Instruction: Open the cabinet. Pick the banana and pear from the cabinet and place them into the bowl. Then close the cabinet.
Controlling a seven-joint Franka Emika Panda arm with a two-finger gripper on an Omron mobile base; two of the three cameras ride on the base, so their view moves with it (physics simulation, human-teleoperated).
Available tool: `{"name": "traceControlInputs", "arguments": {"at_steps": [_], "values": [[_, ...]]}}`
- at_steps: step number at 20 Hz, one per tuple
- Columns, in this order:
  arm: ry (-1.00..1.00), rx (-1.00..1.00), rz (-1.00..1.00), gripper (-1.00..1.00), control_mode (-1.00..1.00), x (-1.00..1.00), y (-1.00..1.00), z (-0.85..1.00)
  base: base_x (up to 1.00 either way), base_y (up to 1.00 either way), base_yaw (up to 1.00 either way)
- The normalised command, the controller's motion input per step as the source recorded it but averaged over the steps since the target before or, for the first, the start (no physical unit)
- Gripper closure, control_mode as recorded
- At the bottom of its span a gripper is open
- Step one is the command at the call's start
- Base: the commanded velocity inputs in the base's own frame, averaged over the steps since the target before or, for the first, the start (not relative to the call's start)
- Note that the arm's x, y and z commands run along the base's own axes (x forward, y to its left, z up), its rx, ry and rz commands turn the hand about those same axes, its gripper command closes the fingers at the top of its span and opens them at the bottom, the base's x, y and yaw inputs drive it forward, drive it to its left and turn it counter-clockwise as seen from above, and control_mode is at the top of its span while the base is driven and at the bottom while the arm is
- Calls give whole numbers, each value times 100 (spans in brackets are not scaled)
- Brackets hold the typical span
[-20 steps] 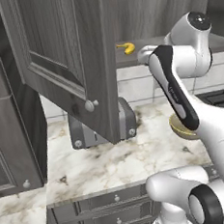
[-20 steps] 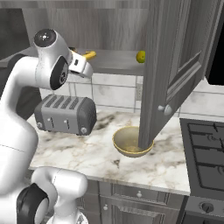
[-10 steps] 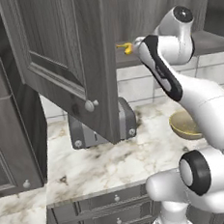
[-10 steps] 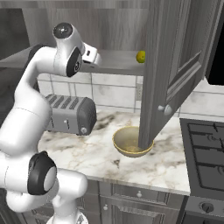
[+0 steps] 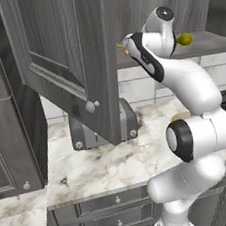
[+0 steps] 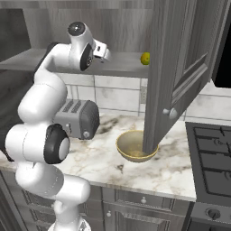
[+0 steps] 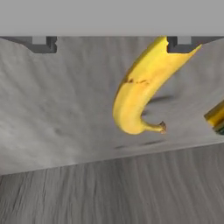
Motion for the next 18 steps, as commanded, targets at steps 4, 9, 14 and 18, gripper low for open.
{"name": "traceControlInputs", "arguments": {"at_steps": [4, 9, 14, 18], "values": [[0, 0, 0, -100, -100, 89, 0, 0, 0, 0, 0], [0, 0, 0, -100, -100, 60, 0, -2, 0, 0, 0], [1, 1, 0, -100, -100, 0, 0, 0, 0, 0, 0], [-8, 0, 0, -100, -100, -37, 0, 0, 0, 0, 0]]}}
